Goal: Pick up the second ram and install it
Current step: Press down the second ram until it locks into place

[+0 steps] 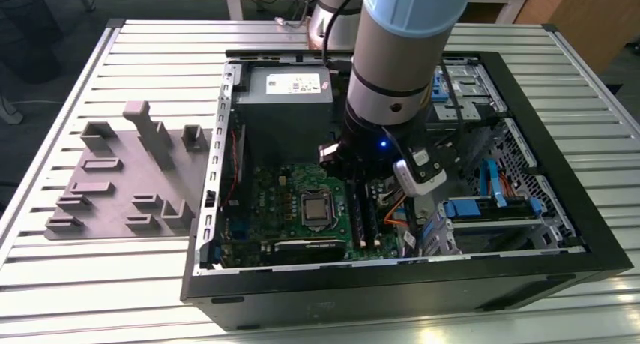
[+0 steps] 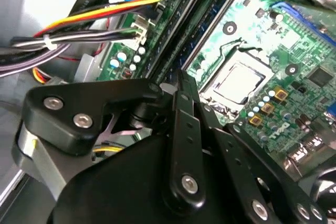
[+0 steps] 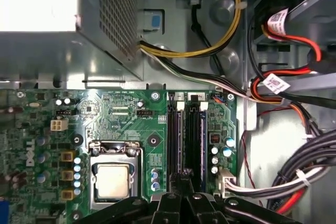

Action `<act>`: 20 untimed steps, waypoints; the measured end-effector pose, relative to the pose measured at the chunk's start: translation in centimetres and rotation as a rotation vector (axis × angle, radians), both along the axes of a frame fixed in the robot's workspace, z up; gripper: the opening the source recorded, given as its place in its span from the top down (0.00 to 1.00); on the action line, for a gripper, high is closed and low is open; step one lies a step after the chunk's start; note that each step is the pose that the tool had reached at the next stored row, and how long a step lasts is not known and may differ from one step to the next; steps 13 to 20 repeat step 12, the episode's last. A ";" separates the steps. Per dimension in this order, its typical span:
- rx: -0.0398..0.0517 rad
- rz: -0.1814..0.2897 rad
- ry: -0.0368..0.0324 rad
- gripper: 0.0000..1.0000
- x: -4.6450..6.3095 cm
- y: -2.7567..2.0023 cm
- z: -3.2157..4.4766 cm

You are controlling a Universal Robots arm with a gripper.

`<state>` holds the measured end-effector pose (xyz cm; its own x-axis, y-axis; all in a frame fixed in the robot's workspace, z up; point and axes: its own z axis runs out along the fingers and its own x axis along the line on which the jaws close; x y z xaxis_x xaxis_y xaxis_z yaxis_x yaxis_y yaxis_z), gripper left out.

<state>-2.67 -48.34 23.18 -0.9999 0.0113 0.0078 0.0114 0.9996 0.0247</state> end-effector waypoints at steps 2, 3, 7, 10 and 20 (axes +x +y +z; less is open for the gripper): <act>-0.0002 0.000 0.0000 0.89 0.0 0.00 0.29; -0.0002 0.000 0.0000 0.89 0.0 0.00 0.40; 0.0001 0.000 -0.0001 0.89 0.0 0.00 0.55; -0.0001 0.000 0.0000 0.89 0.0 0.00 0.58; -0.0002 0.000 0.0000 0.89 0.0 0.00 0.59</act>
